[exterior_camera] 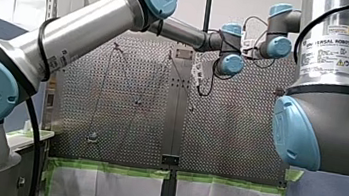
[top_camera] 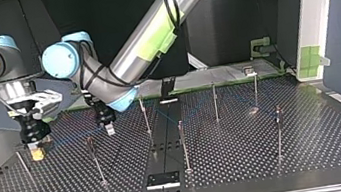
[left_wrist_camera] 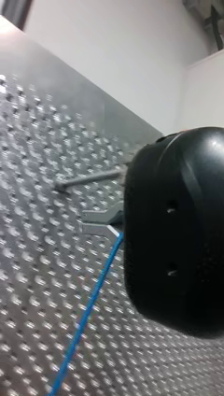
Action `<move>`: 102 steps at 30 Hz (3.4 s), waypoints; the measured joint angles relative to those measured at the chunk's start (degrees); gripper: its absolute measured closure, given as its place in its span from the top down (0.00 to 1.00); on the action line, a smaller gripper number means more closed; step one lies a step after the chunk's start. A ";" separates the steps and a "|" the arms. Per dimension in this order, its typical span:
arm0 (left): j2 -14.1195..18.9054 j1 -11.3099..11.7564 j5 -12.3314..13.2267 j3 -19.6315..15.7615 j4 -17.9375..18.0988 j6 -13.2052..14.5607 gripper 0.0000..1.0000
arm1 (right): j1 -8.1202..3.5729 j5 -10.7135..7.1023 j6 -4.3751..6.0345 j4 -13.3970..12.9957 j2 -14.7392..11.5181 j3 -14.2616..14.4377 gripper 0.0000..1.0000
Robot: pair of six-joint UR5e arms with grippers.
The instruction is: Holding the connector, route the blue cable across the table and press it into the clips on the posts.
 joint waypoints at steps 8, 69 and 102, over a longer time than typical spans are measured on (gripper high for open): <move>0.13 1.43 0.47 -0.01 1.54 0.36 0.00 | 0.86 0.01 0.00 0.00 -0.01 -0.01 0.00; 0.05 2.55 5.16 -0.36 6.81 5.15 1.00 | 0.63 0.04 0.00 0.00 0.00 0.00 0.00; 0.05 2.55 5.16 -0.36 6.81 5.15 1.00 | 0.63 0.04 0.00 0.00 0.00 0.00 0.00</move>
